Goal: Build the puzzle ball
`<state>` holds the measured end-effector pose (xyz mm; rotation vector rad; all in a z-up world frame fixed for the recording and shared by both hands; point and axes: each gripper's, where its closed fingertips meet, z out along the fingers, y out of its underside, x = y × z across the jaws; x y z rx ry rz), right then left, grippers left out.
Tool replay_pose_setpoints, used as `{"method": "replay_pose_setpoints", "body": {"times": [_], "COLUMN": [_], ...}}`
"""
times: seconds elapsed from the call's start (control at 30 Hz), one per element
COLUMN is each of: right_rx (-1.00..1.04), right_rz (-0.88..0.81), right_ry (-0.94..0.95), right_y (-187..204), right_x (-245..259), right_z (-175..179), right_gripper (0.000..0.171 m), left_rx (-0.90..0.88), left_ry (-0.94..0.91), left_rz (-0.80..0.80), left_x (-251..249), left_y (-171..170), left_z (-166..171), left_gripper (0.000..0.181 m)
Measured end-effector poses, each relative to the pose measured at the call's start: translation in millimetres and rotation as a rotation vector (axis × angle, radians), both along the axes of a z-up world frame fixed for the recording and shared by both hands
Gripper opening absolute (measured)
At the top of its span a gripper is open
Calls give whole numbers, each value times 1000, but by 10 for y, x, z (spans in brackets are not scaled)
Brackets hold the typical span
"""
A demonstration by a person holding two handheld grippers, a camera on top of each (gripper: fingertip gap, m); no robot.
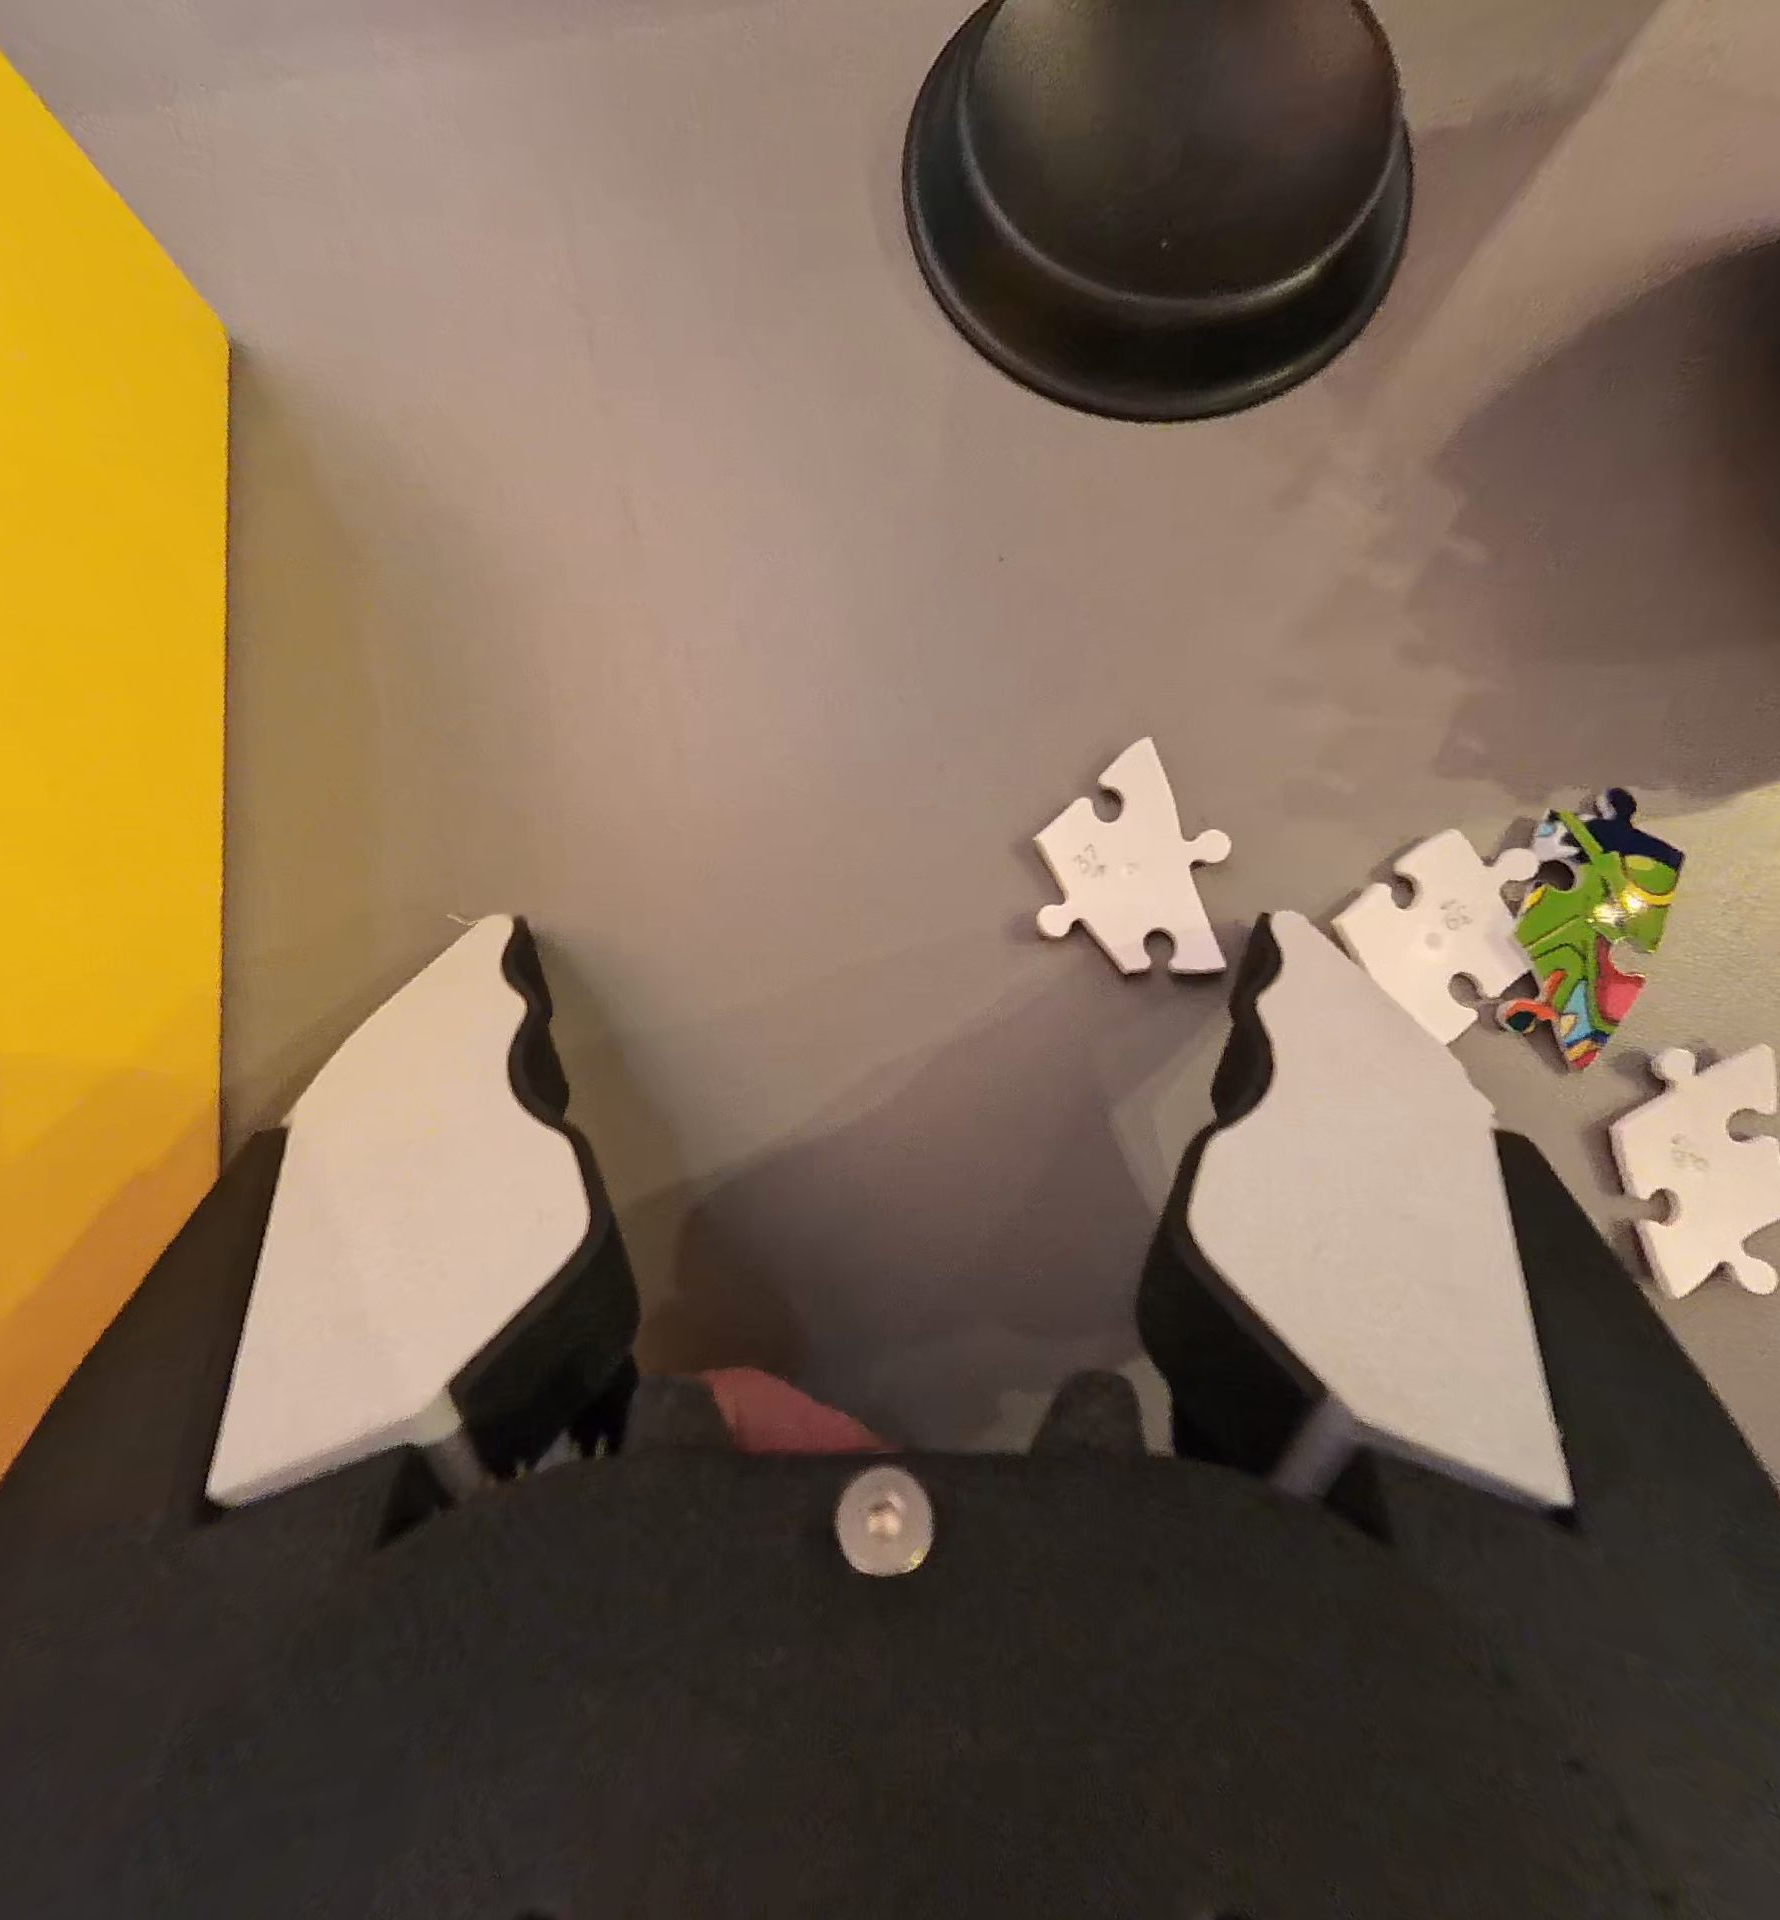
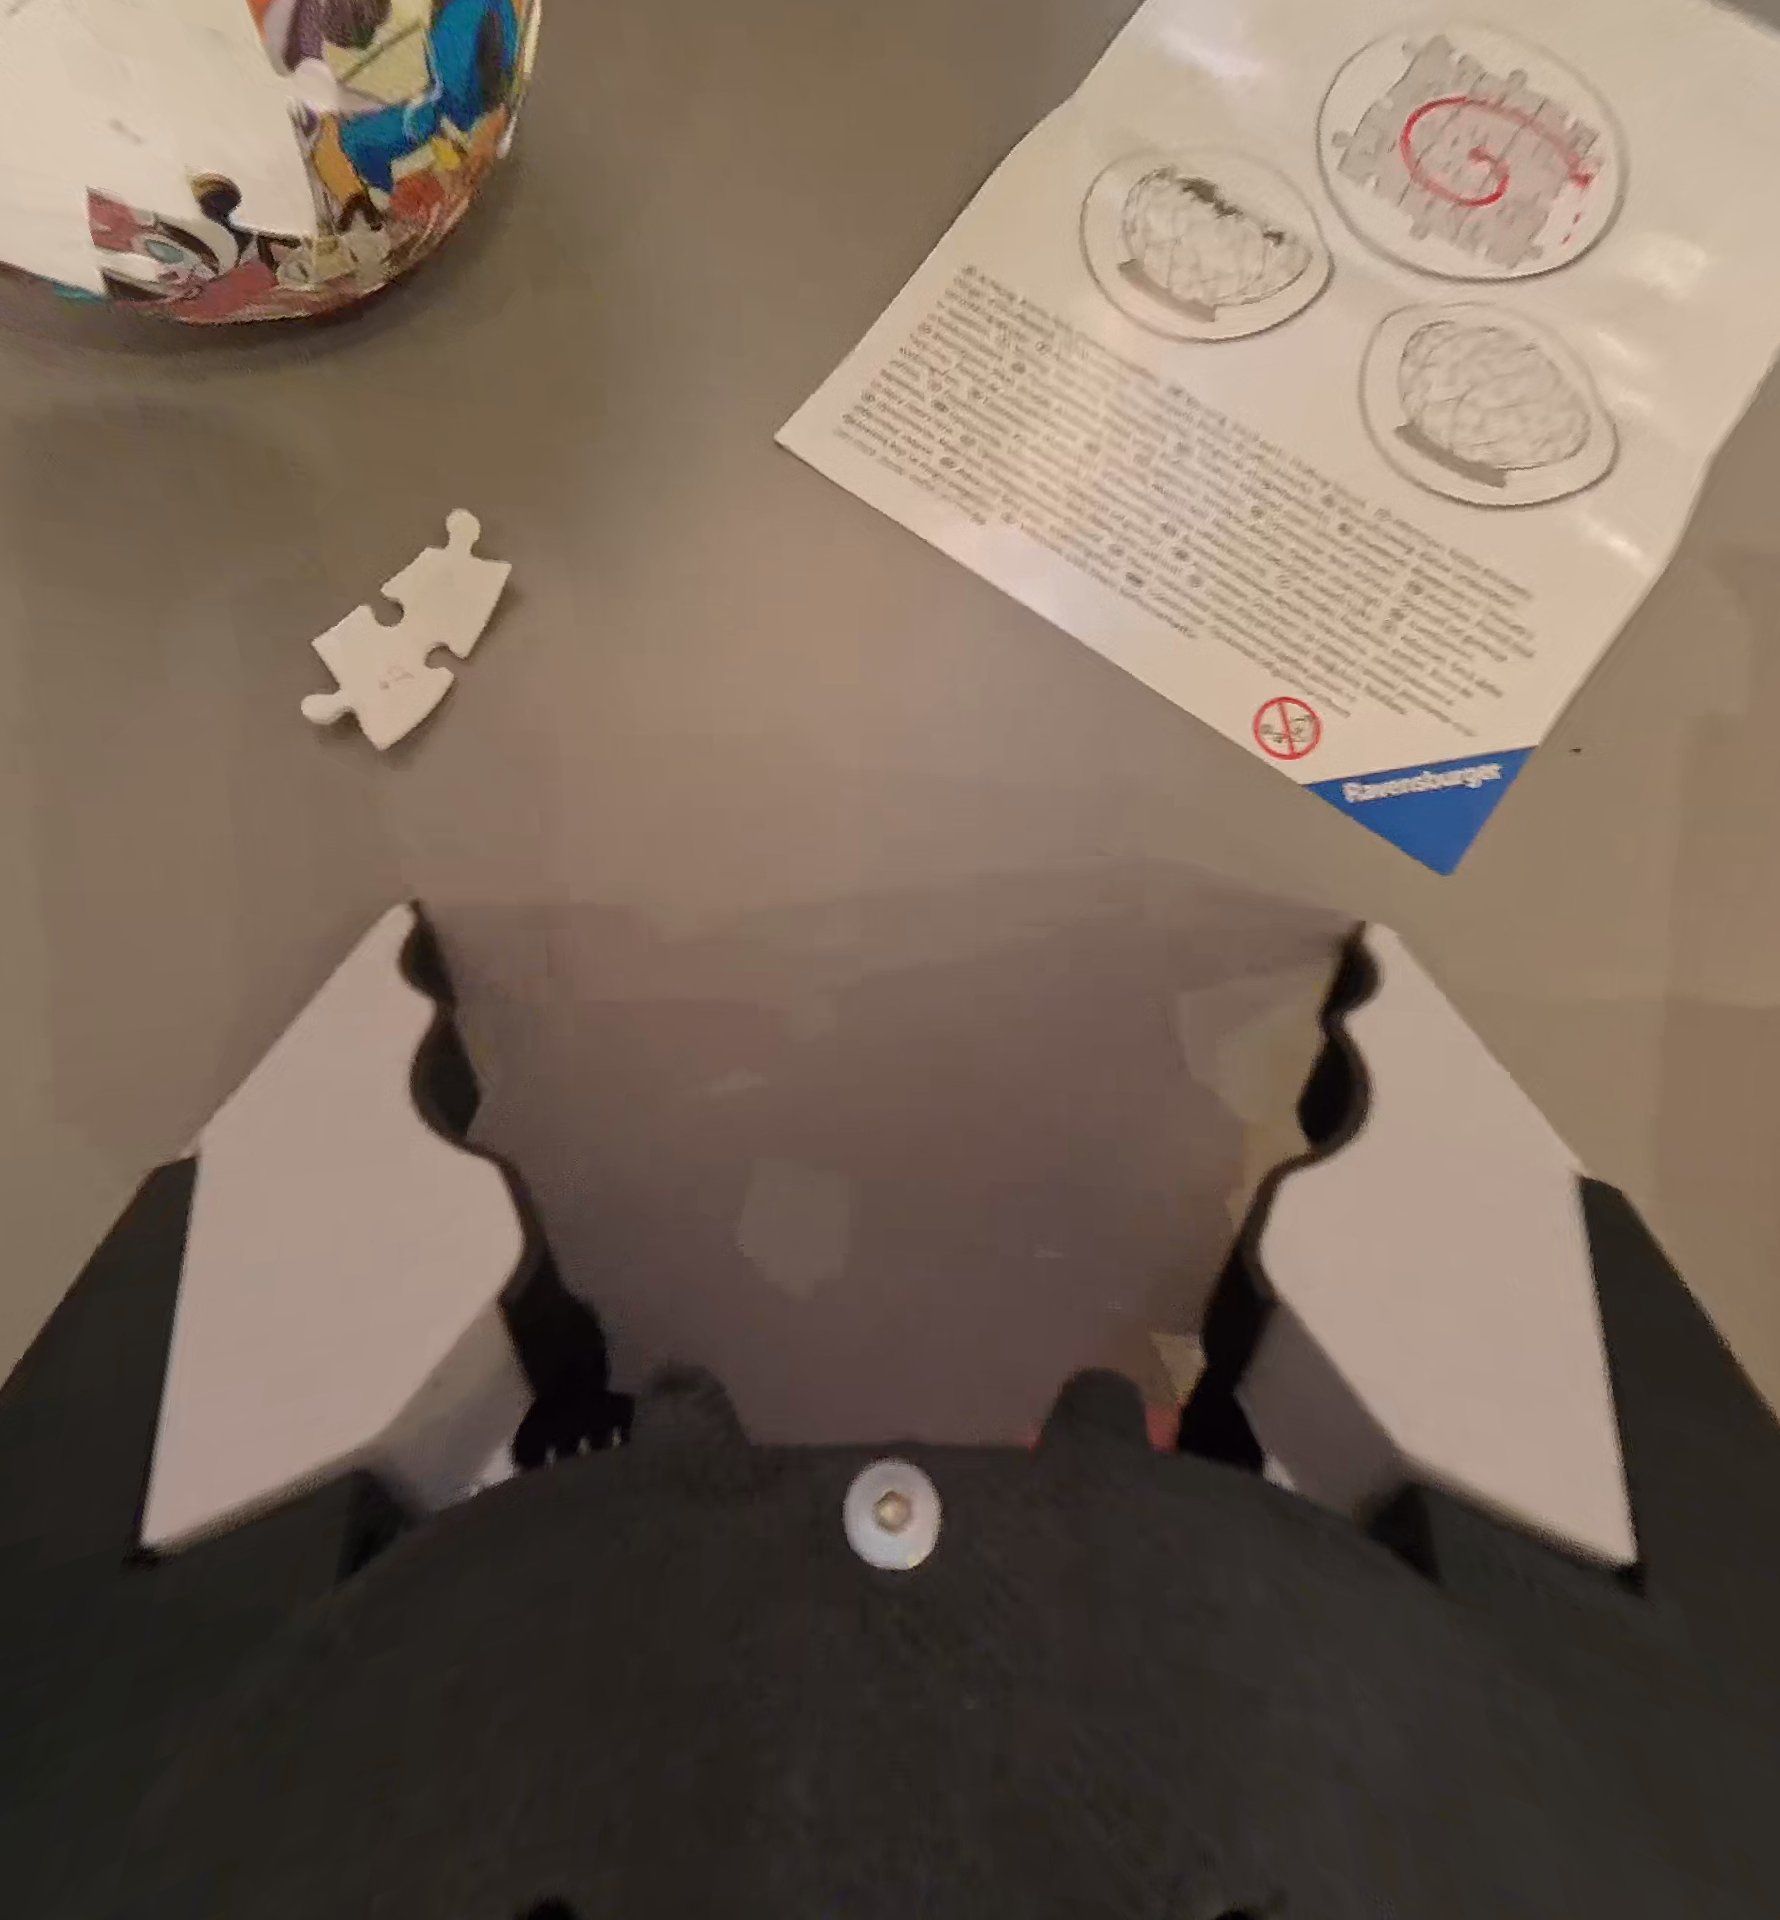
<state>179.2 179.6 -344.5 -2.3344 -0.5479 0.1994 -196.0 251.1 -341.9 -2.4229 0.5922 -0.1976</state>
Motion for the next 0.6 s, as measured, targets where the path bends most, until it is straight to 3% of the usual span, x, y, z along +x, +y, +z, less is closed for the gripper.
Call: {"method": "replay_pose_setpoints", "body": {"times": [0.23, 0.3, 0.4, 0.6], "right_rx": [5, 51, 121, 80], "right_rz": [-15, -17, -75, -8], "right_ry": [3, -16, -57, -21], "right_y": [-14, -14, 16, -37], "right_x": [-15, -15, 71, -3], "right_z": [12, 64, 143, 109], "right_gripper": [158, 149, 122, 117], "left_rx": [29, 38, 26, 21], "left_ry": [8, 10, -10, -5], "left_rz": [1, 14, 52, 40], "left_x": [-15, -37, -43, -34], "left_y": [8, 3, -3, 22], "left_z": [9, 15, 18, 29], "left_gripper": [126, 125, 113, 109]}}
